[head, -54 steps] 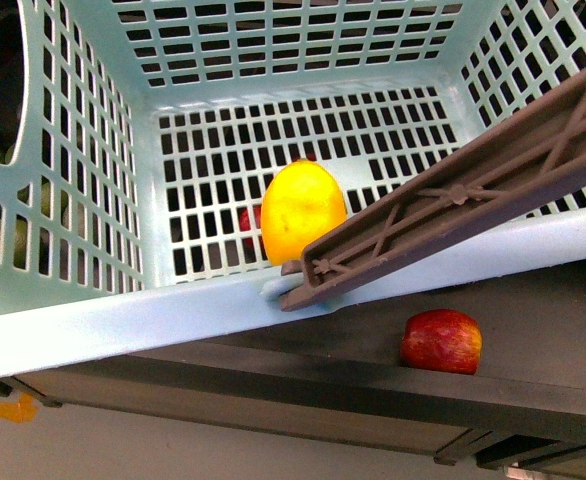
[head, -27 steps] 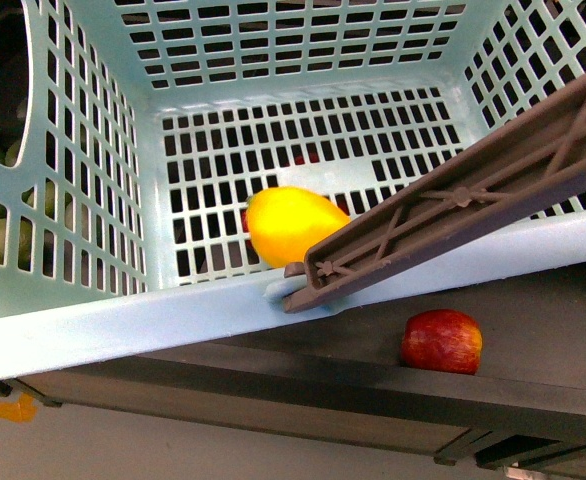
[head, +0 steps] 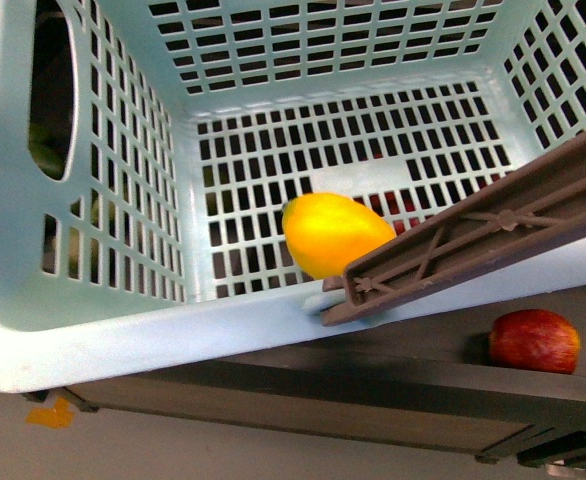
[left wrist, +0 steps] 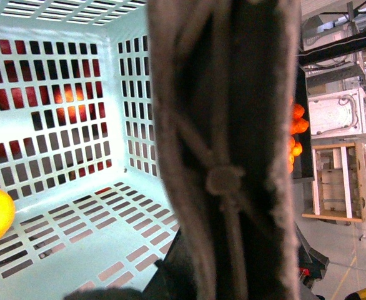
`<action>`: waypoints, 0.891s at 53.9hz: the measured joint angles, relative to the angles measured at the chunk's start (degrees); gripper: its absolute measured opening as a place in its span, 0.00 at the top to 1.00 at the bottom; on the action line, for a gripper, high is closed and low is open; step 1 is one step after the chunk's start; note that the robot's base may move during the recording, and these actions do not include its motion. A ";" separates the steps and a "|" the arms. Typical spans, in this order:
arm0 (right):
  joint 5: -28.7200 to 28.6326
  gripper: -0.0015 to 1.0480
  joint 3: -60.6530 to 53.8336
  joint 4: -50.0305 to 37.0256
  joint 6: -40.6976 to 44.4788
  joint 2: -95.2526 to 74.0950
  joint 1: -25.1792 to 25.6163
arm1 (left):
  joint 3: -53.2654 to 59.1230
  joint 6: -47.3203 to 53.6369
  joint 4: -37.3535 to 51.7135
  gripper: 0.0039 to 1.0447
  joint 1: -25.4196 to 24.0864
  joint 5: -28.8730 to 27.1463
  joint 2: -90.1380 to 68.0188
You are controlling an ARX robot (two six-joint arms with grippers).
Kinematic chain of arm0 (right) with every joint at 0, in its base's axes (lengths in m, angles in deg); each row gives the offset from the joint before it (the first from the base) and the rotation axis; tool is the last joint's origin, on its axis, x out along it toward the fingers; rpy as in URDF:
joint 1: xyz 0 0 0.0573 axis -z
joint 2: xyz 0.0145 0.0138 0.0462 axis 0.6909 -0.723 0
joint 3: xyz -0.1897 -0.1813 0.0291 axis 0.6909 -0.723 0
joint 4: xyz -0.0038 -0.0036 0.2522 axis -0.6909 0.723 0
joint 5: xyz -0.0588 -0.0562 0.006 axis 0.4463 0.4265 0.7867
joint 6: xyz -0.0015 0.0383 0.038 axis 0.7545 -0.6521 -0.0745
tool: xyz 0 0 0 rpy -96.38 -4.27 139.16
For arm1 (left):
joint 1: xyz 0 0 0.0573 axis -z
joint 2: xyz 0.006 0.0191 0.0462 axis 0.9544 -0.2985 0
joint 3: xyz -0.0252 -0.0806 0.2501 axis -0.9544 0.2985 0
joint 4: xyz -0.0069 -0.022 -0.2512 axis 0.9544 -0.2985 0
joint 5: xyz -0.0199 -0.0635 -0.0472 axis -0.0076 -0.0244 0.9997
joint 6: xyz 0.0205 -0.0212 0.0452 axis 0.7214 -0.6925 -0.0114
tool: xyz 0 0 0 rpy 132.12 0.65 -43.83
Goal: Pick lemon and mango into basket
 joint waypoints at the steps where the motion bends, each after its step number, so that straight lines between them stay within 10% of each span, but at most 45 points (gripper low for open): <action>1: 0.00 0.08 0.00 0.02 0.00 0.00 0.00 | 0.00 0.00 0.00 0.96 0.00 0.02 0.00; 48: -0.22 0.08 -0.26 0.04 0.02 0.02 0.04 | 0.00 0.17 -0.02 0.96 -0.55 -0.70 0.13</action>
